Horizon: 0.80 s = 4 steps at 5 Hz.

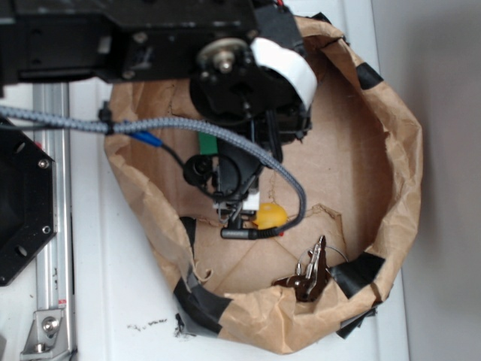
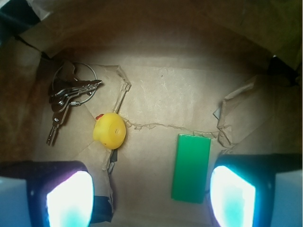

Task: Grab the yellow duck.

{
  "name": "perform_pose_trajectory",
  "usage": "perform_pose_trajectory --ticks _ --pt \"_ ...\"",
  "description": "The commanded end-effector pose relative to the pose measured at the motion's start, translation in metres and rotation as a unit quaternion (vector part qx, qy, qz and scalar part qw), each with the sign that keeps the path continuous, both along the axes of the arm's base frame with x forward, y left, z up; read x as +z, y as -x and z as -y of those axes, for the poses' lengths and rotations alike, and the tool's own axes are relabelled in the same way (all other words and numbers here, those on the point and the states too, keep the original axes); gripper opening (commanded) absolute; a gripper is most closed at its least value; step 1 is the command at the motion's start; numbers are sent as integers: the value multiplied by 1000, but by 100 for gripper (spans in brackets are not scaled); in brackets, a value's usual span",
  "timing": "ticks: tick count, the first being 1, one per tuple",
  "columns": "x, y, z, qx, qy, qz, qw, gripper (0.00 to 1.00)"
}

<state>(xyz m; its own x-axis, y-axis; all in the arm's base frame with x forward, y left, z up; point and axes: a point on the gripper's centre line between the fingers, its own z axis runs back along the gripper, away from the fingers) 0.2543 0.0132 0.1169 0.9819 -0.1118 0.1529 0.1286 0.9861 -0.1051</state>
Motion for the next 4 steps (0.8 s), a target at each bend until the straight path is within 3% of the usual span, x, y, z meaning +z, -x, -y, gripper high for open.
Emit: perform_pose_trajectory --ticks 1,3,4 --pt "8 -3 -2 -1 1 17 1000 100" --pt "8 -3 -2 -1 1 17 1000 100" --pt "-17 -12 1 -18 -11 33 999 100"
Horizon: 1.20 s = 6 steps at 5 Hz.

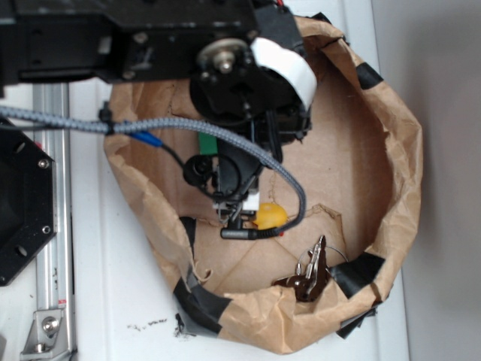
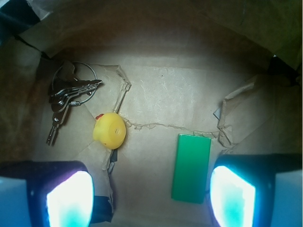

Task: Grab the yellow duck.

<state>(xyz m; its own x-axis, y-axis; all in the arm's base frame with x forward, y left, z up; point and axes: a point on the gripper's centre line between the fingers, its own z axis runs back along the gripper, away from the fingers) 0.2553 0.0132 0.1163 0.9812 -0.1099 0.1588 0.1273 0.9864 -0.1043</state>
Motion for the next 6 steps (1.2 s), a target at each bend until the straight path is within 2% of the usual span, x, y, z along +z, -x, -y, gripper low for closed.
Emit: perform_pose_trajectory --ticks 1,2,3,4,5,6 --pt "-30 -17 8 -45 5 34 998 100" --pt "-46 -20 15 -61 0 27 998 100" --pt "-53 -26 19 -68 9 31 997 100" --pt "-59 -31 21 -70 3 25 997 100" --pt "-70 -27 36 -101 6 3 995 100" --pt "-79 -12 61 -139 18 -17 990 100"
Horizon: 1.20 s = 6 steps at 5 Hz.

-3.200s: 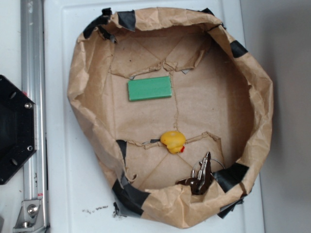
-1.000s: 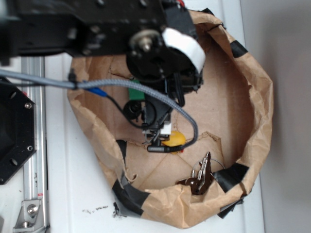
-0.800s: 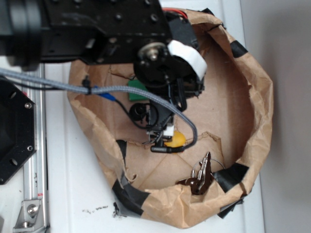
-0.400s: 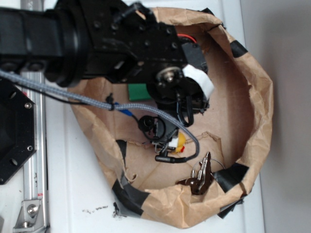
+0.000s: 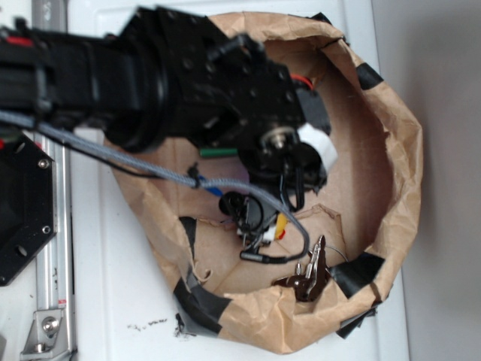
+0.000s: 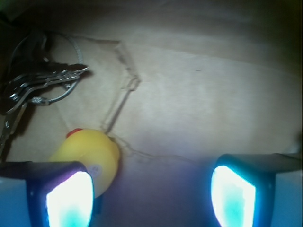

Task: Grab the yellow duck.

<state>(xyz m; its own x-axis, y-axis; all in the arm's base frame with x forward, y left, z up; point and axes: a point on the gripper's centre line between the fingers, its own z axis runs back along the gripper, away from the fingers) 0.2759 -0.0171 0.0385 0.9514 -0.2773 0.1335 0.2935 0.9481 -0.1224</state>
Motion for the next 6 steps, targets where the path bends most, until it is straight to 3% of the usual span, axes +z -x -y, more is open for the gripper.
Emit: perform_pose_trajectory --ticks 1,2,4,5,6 --pt "-14 16 46 -78 1 -7 997 100" --pt "-25 10 45 -78 -9 -4 997 100" --pt "-9 -13 39 -81 6 47 996 100" --pt "-10 -18 35 -68 8 50 996 0" --pt "-12 -15 32 -59 9 46 997 0"
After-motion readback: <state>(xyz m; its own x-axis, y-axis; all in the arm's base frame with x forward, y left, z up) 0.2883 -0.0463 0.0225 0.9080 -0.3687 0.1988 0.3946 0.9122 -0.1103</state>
